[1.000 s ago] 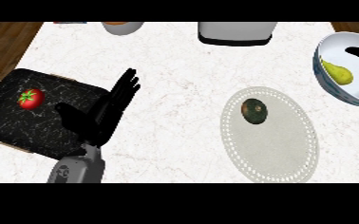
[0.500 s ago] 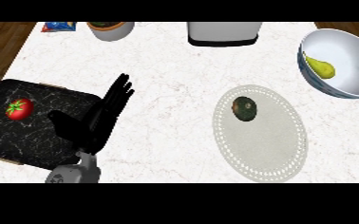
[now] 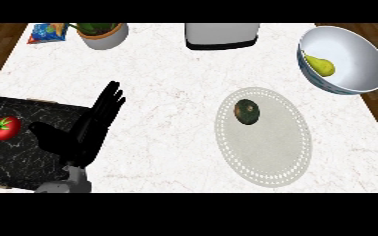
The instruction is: Pick the pear from the placemat and place it in the bowl
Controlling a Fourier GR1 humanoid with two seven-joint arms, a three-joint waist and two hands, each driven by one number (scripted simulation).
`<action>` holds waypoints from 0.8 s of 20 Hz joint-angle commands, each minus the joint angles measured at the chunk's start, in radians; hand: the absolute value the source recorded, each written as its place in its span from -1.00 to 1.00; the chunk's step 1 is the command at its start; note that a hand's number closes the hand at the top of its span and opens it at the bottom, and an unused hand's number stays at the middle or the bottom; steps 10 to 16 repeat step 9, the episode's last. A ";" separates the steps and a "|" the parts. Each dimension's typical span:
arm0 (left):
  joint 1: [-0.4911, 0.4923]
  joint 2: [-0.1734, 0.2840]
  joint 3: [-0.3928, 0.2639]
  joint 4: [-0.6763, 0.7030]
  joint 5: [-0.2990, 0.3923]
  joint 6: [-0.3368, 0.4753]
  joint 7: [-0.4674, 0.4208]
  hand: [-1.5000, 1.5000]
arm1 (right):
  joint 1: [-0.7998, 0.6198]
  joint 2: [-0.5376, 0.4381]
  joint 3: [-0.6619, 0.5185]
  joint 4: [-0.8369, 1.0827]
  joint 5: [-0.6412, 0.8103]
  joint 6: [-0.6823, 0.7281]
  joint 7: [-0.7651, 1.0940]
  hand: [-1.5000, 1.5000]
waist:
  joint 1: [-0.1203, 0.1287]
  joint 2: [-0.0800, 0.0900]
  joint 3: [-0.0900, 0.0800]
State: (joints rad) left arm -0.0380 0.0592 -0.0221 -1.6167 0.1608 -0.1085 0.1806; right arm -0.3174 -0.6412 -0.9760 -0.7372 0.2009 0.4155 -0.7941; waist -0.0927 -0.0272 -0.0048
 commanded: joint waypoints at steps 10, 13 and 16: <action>0.055 -0.009 -0.007 -0.036 0.004 0.002 -0.004 0.00 | 0.661 0.280 0.084 -0.355 -0.068 0.246 -0.276 1.00 | -0.019 0.005 0.002; 0.055 -0.009 -0.007 -0.036 0.004 0.002 -0.004 0.00 | 0.661 0.280 0.084 -0.355 -0.068 0.246 -0.276 1.00 | -0.019 0.005 0.002; 0.055 -0.009 -0.007 -0.036 0.004 0.002 -0.004 0.00 | 0.661 0.280 0.084 -0.355 -0.068 0.246 -0.276 1.00 | -0.019 0.005 0.002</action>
